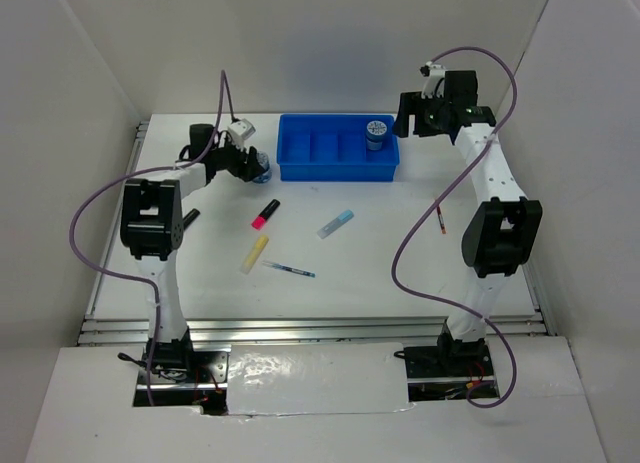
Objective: Sort the stationery into containers
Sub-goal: Pick up the stationery from the center of the board, then place the stationery in the storage box.
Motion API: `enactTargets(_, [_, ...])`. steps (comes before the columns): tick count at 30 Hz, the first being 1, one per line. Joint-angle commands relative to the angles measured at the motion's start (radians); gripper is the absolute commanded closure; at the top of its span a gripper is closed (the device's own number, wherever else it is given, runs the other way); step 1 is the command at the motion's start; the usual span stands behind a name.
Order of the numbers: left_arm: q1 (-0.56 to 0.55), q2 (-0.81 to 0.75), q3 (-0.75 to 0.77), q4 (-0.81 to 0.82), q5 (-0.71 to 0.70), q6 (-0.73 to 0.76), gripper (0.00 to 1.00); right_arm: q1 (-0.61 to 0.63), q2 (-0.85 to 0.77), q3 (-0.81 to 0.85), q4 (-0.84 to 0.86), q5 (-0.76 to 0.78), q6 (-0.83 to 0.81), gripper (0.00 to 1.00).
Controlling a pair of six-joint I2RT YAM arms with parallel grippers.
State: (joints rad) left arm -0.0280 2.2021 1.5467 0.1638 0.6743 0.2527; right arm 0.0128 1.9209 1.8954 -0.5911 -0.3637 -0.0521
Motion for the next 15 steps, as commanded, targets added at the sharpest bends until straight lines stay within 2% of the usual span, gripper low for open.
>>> enactTargets(1, [0.062, -0.145, -0.022, 0.045, 0.005, -0.029, 0.74, -0.005, -0.075, -0.025, 0.017, -0.021, 0.006, 0.17])
enactTargets(5, [0.097, -0.237, -0.028, 0.028, -0.033, -0.082, 0.81, -0.005, -0.102, -0.061, 0.031, -0.029, 0.012, 0.17])
enactTargets(10, [0.068, -0.297, 0.058, 0.019, -0.004, -0.151, 0.84, -0.04, -0.123, -0.104, 0.048, -0.037, 0.026, 0.18])
enactTargets(12, [0.037, -0.3, 0.081, 0.043, -0.004, -0.174, 0.87, -0.054, -0.14, -0.124, 0.06, -0.041, 0.035, 0.18])
enactTargets(15, [-0.074, -0.291, 0.098, 0.12, -0.033, -0.197, 0.89, -0.074, -0.166, -0.166, 0.083, -0.043, 0.049, 0.18])
